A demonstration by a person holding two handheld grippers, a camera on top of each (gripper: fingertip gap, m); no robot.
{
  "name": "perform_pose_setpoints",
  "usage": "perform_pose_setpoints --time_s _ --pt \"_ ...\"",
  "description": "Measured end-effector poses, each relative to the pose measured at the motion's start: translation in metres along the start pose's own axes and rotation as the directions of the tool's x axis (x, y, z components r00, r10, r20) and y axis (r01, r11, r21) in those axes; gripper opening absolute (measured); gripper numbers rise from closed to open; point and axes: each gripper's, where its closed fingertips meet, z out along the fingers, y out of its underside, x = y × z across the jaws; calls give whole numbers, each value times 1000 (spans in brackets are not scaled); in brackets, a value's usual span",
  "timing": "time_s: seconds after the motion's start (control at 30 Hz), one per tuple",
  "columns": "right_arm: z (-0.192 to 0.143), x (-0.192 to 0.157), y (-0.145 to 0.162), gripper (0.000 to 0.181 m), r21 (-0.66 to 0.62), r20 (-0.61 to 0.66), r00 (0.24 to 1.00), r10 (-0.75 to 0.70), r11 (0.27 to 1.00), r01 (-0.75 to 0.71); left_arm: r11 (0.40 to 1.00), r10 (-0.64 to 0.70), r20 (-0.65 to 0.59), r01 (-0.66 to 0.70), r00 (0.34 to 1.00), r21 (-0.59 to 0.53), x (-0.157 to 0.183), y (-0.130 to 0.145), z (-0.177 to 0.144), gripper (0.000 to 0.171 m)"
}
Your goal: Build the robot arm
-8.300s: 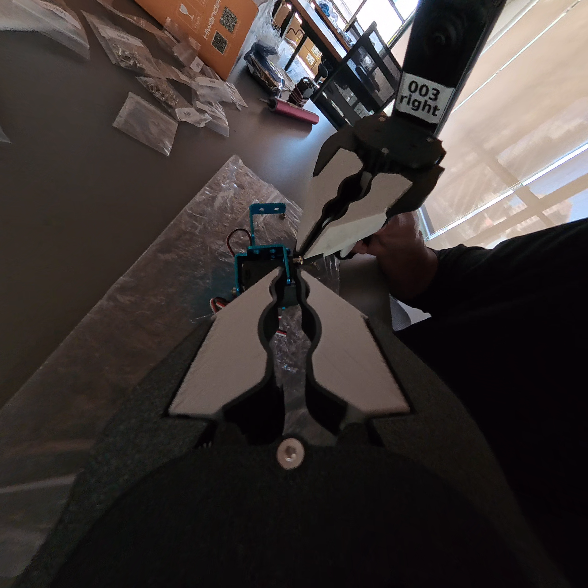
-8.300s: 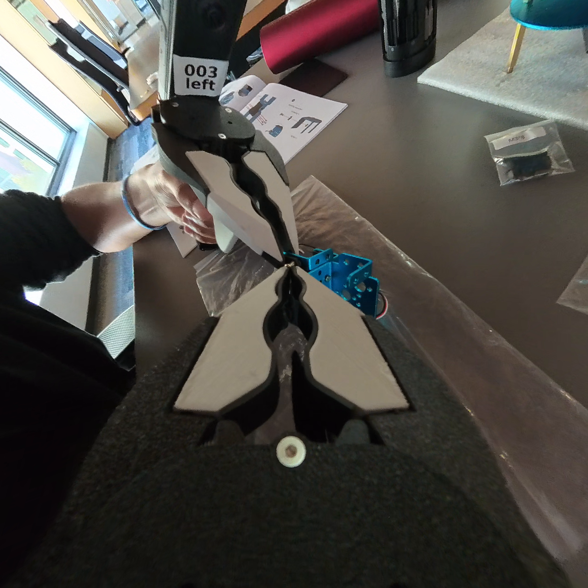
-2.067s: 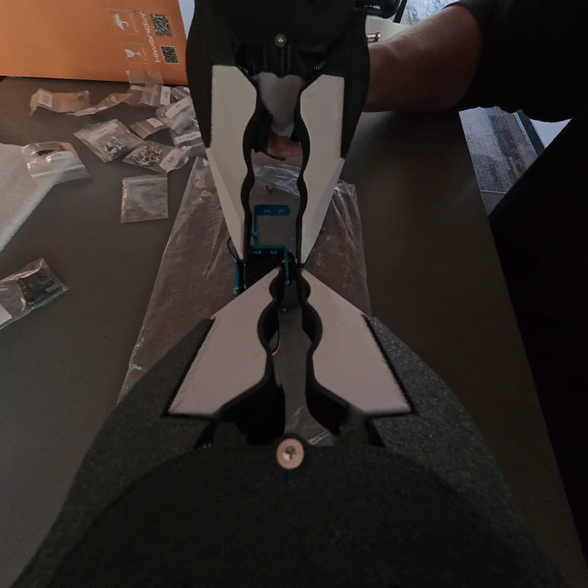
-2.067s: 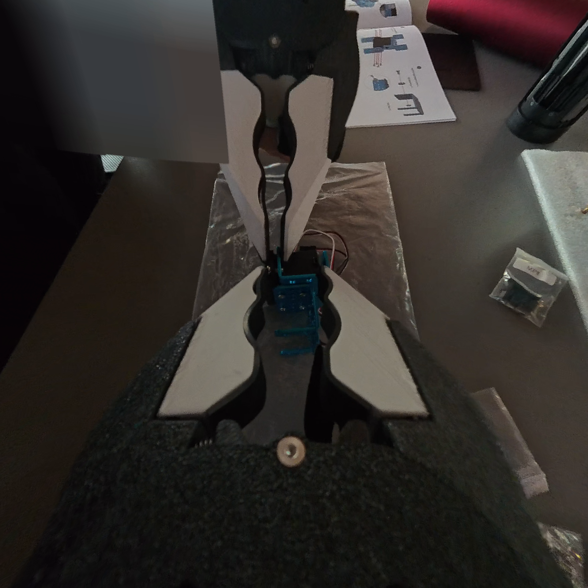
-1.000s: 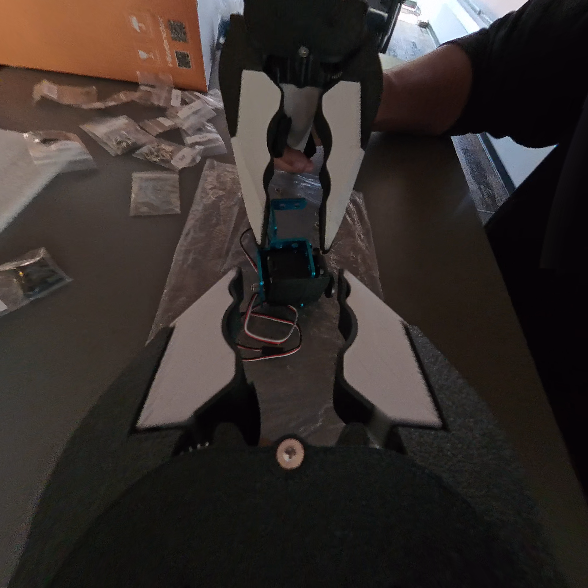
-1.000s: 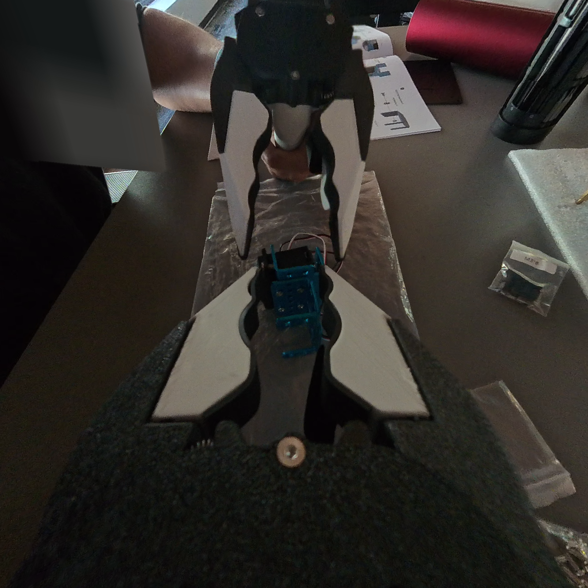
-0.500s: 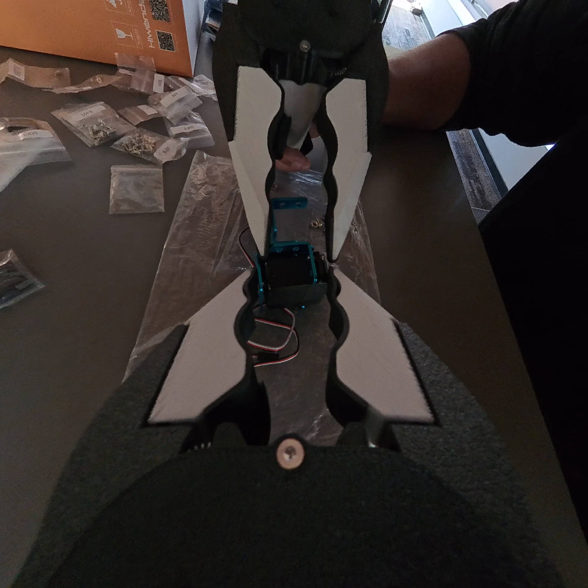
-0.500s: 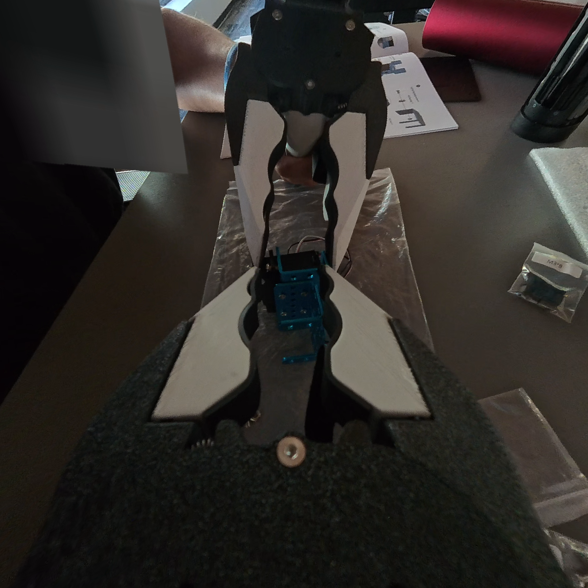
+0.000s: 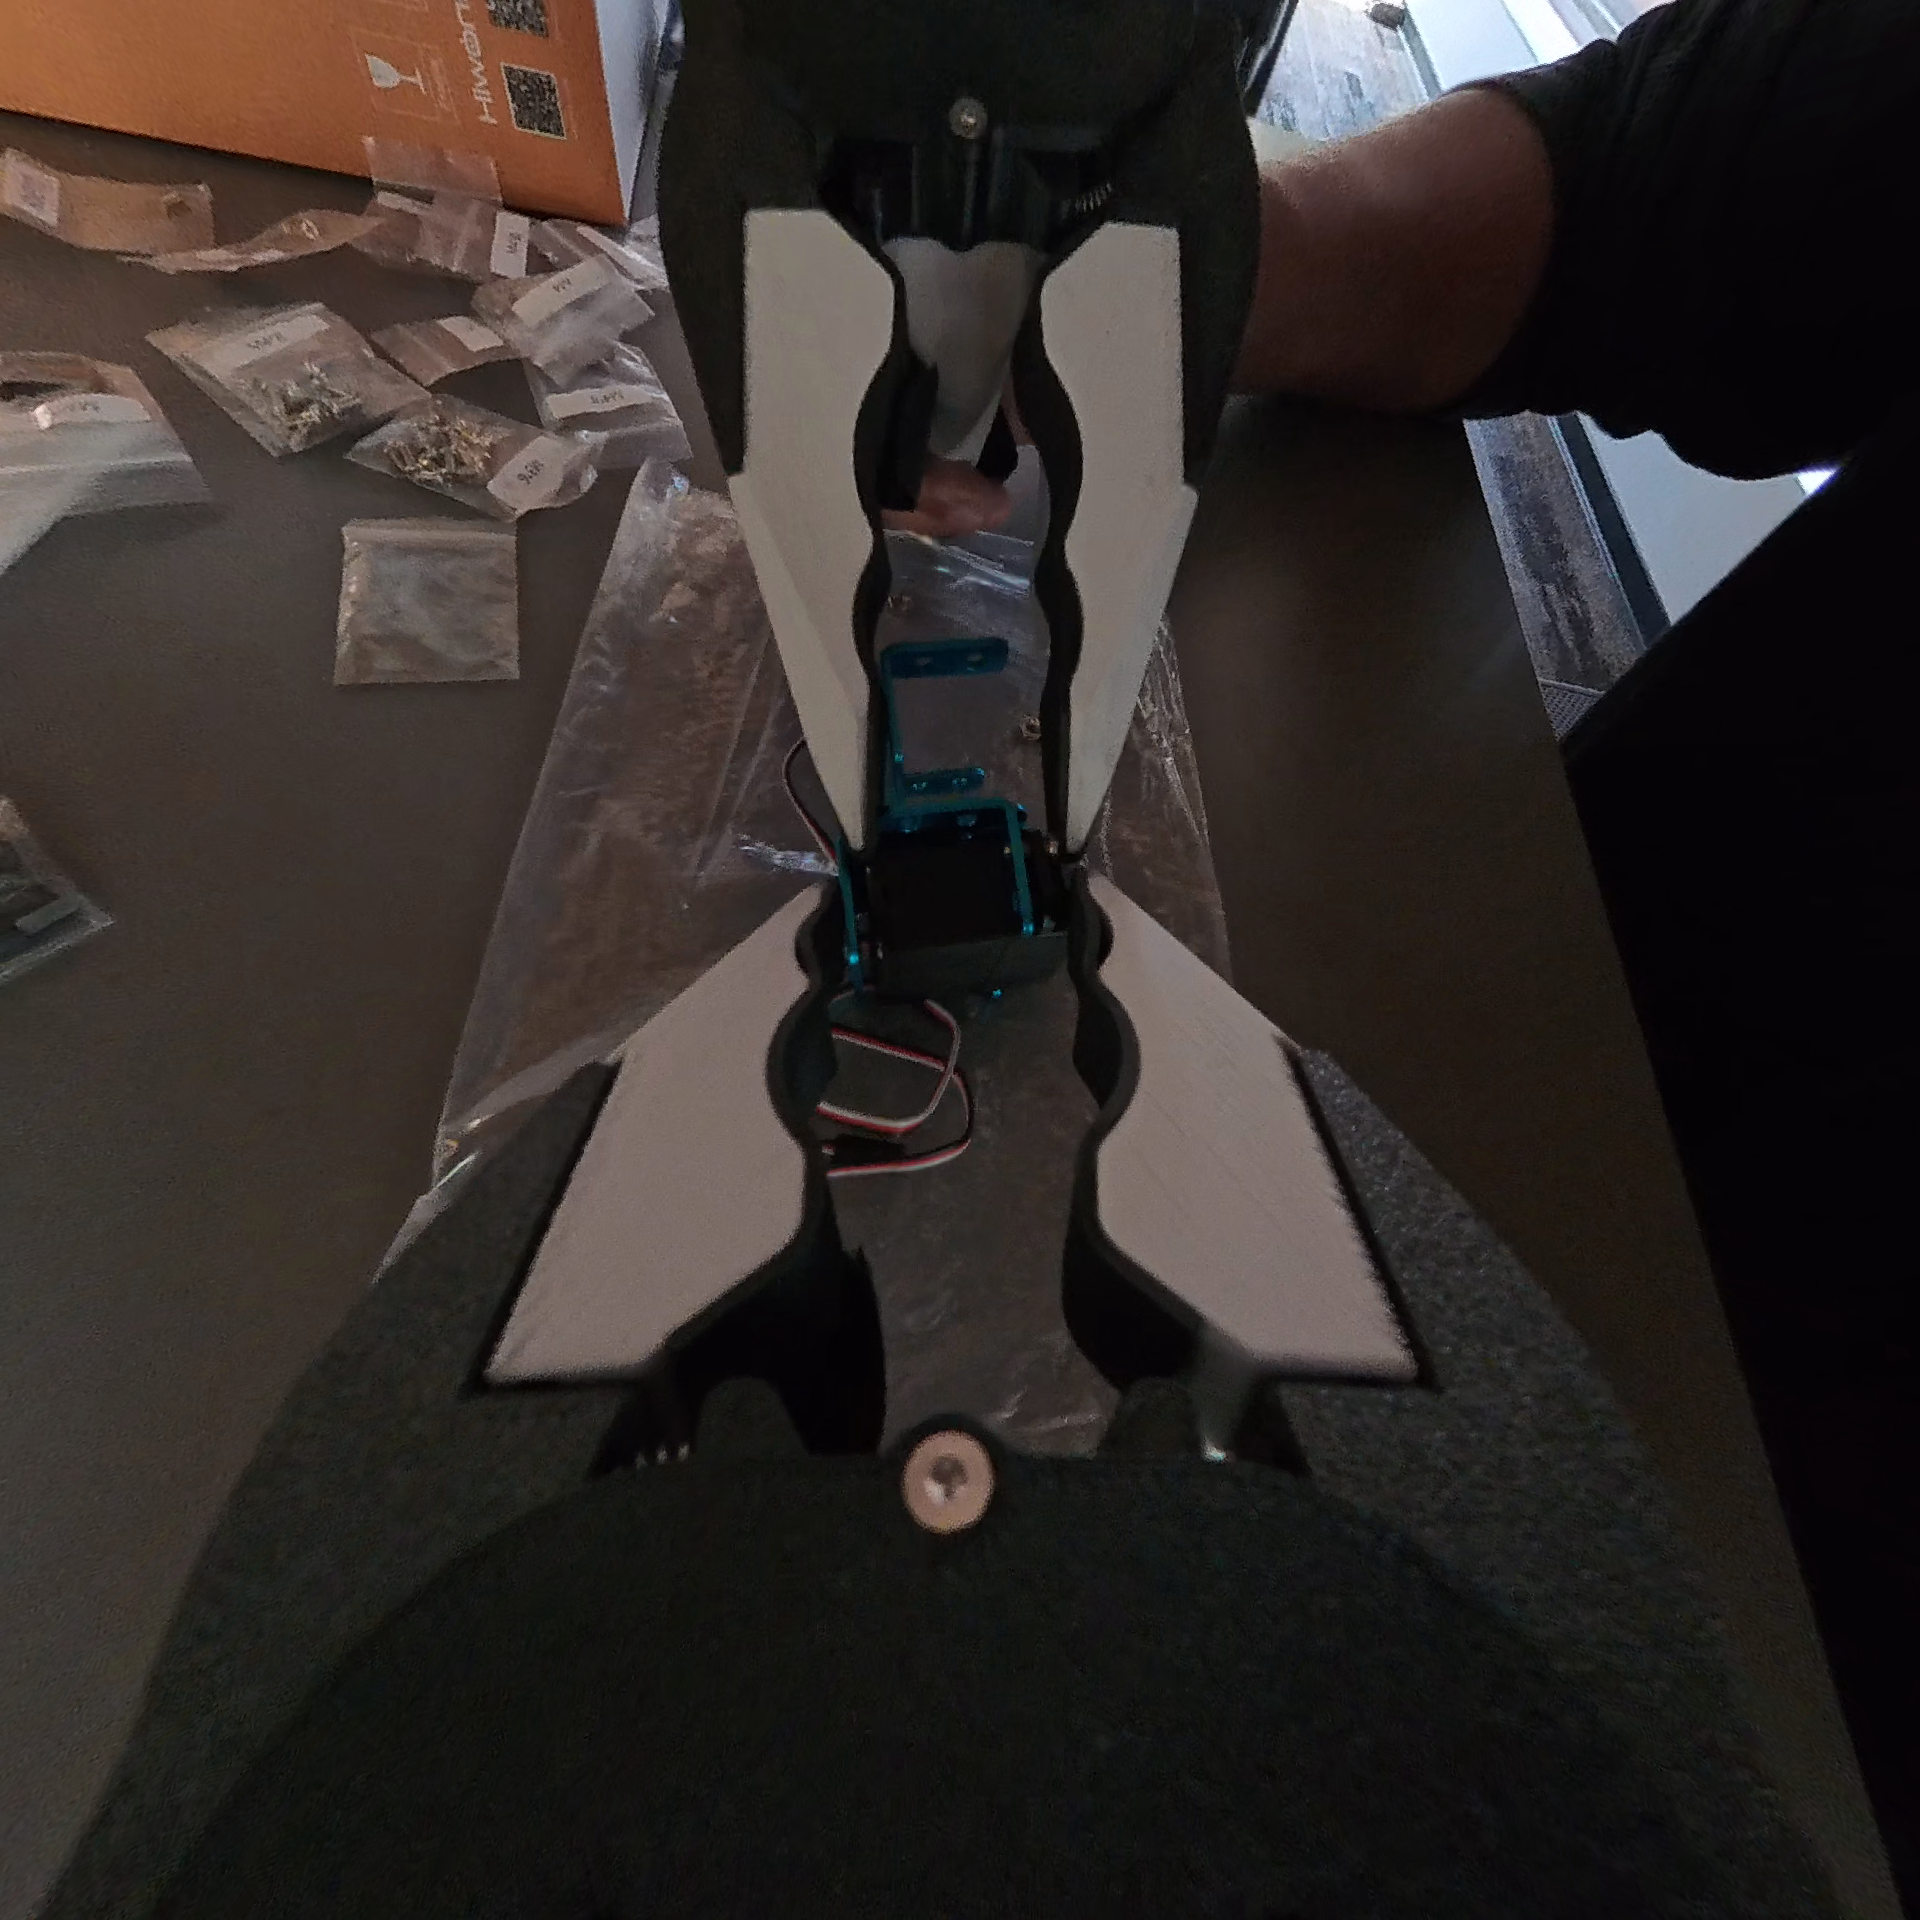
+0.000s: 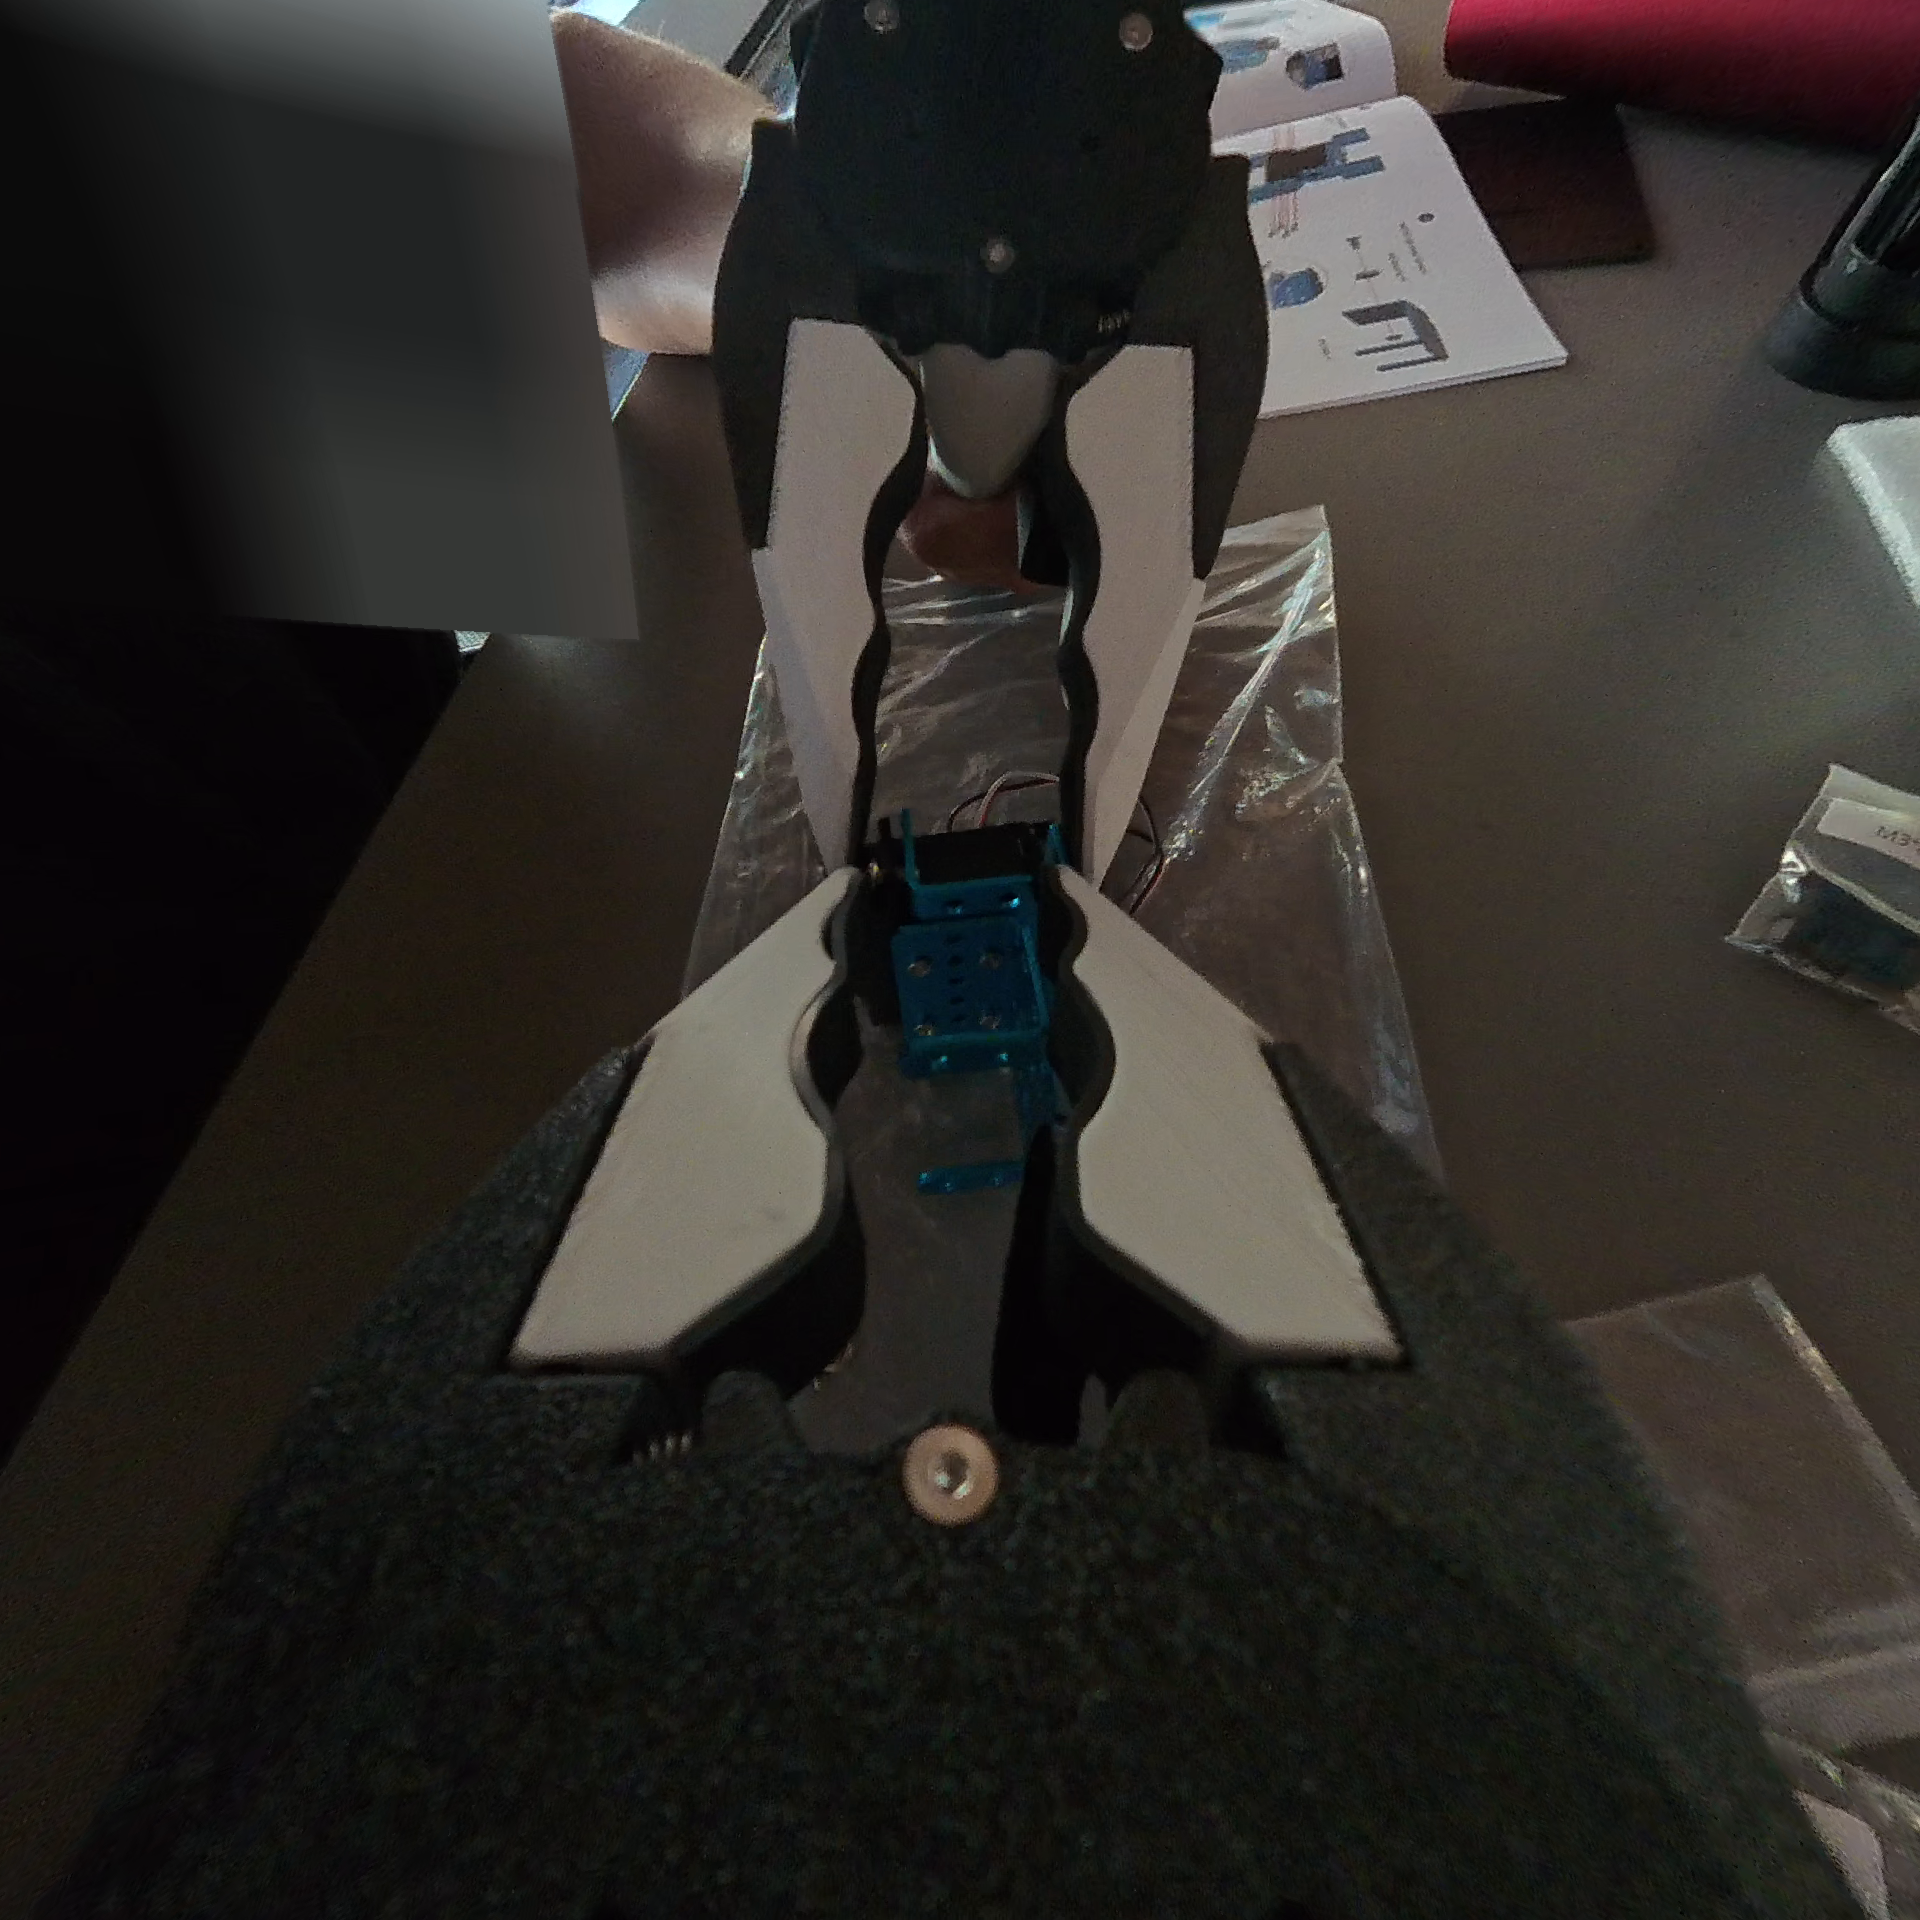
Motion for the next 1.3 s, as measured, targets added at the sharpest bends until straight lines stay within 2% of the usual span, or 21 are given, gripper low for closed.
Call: perform_pose_setpoints --time_s 0.2,0.27,0.33,0.37,0.4,0.47,0.57,0.67,0.77,0.87,0.97,1.07,1.3 --pt "0 5 -2 32 6 -35 999 -10 1000 10 999 34 55 -34 998 5 -4 -1 -2 43" --pt "0 5 -3 33 -10 -101 990 -95 995 94 999 46 66 -46 997 2 -3 0 -2 43" --pt "-4 8 -8 38 -50 -222 940 -257 966 252 999 42 84 -43 996 1 -5 -1 -3 43" --pt "-4 6 -8 34 -78 -248 916 -315 949 306 999 40 84 -41 996 3 -5 -1 -3 43" --pt "-2 1 -7 23 -108 -229 908 -350 936 334 999 37 82 -37 996 4 -6 -1 -3 43" --pt "0 -5 -4 9 -172 -180 915 -360 928 331 999 37 82 -37 996 6 -5 -1 -3 42" --pt "-3 -8 1 9 -287 -76 947 -313 916 280 998 57 105 -58 993 7 -3 -3 1 42" --pt "-5 -10 6 10 -441 17 984 -176 882 166 996 87 152 -87 984 -12 -2 -5 3 42" --pt "-7 -11 8 9 -542 10 995 -96 836 87 997 83 179 -82 980 -12 -2 -5 4 42" --pt "-9 -11 10 9 -627 -27 994 -105 776 65 997 76 181 -77 980 -3 -2 -6 5 42" --pt "-8 -10 9 9 -668 -57 991 -119 743 51 999 48 161 -51 986 18 -3 -5 4 42" --pt "-8 -5 8 9 -652 -90 989 -115 758 29 999 26 177 -32 984 34 -7 -6 2 43" --pt "-8 0 5 10 -677 -139 928 -345 717 165 999 14 191 -21 981 33 -9 -5 1 43"
